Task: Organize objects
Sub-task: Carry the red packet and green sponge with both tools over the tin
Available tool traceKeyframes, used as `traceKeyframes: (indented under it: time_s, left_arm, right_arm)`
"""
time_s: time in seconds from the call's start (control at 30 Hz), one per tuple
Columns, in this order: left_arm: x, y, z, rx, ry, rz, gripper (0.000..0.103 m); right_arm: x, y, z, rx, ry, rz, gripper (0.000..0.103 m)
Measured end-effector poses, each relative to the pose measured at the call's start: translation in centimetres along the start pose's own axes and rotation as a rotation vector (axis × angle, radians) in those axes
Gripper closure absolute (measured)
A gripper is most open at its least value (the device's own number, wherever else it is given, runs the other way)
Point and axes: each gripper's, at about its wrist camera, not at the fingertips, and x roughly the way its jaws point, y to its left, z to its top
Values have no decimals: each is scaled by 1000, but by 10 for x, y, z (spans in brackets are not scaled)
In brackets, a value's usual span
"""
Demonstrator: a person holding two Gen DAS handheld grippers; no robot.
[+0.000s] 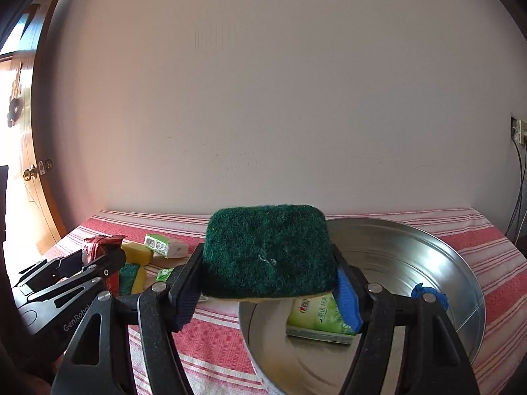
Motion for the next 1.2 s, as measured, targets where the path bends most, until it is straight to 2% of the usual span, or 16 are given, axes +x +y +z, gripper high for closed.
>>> traceKeyframes:
  time_s: [0.5,0.63,0.93,1.2]
  left_arm:
    - [21,-93,-1,95,4,-134,64]
    - [23,-114,-2,121,6,-157,64]
    - [38,-135,-14,172,20,-172,64]
    - [40,-143,-19,191,17,-168,64]
  right_arm:
    - [19,-74,2,44,20,-187,32]
    - [10,-96,0,67,26,-219,32]
    - [13,-109,-3,91,57,-288,32]
    - [17,-112,-6,85,83,-306,32]
